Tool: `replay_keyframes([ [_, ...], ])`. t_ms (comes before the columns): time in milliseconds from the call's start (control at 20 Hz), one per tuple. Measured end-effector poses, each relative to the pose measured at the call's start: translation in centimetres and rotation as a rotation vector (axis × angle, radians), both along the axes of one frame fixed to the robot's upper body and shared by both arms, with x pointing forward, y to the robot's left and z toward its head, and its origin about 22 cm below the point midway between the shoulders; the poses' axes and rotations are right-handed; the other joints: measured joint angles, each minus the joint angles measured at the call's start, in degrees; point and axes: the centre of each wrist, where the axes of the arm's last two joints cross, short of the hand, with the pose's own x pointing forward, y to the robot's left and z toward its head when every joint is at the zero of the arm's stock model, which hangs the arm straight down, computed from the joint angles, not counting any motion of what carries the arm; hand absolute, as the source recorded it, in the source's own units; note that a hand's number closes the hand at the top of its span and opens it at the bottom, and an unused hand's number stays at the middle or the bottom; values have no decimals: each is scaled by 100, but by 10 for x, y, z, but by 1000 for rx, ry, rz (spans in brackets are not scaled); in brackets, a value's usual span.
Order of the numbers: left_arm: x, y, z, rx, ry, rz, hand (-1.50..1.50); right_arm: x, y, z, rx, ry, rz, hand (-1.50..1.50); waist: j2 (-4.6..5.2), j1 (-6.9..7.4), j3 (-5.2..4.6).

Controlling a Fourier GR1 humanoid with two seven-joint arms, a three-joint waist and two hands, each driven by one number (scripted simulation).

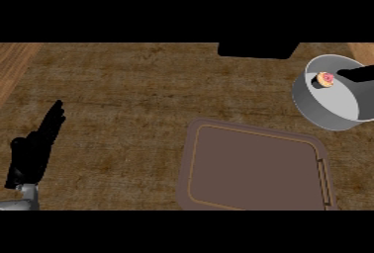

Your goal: Pick the cupcake from the tray and place it in the pot

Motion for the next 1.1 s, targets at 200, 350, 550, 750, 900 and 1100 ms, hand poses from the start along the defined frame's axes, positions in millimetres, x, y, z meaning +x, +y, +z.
replay_keyframes([
  [200,-1,-1,-4,0,4,0,0,6,7,6,96,-162,33,-150,-16,-48,3],
  [350,1,2,-2,-1,0,7,0,6,3,16,203,-303,40,-150,-26,-89,3],
  [550,0,4,-5,5,6,18,0,2,-9,21,320,-388,47,-150,-48,-132,-4],
  [750,-7,7,-14,3,15,20,0,-12,-31,17,413,-382,78,-150,-72,-188,-10],
  [900,-8,8,-10,1,16,39,0,-26,-49,14,467,-372,107,-150,-104,-247,-16],
  [1100,-4,13,-2,2,19,47,0,-51,-75,-1,510,-385,120,-150,-126,-313,-18],
])
